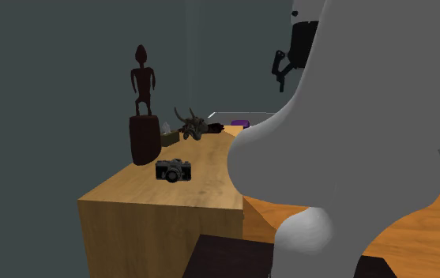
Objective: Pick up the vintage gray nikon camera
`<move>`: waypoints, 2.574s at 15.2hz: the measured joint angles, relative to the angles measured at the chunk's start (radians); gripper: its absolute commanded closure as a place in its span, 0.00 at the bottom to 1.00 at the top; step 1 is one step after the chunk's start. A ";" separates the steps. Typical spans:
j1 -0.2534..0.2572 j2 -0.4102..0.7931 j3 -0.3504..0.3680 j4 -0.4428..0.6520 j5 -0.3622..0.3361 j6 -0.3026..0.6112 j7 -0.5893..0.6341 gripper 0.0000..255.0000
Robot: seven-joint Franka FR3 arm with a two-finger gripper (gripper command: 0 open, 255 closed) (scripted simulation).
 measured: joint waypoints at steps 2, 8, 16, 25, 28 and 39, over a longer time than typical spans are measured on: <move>0.004 0.005 0.009 -0.006 0.007 0.012 0.009 0.00; 0.047 0.061 0.093 -0.070 0.064 0.143 0.084 0.00; 0.113 0.215 0.233 -0.106 0.138 0.354 0.205 0.00; 0.152 0.490 0.386 -0.038 0.142 0.588 0.351 0.00; 0.161 0.588 0.435 -0.002 0.115 0.654 0.415 0.00; 0.236 1.015 0.518 0.262 -0.145 0.796 0.704 0.00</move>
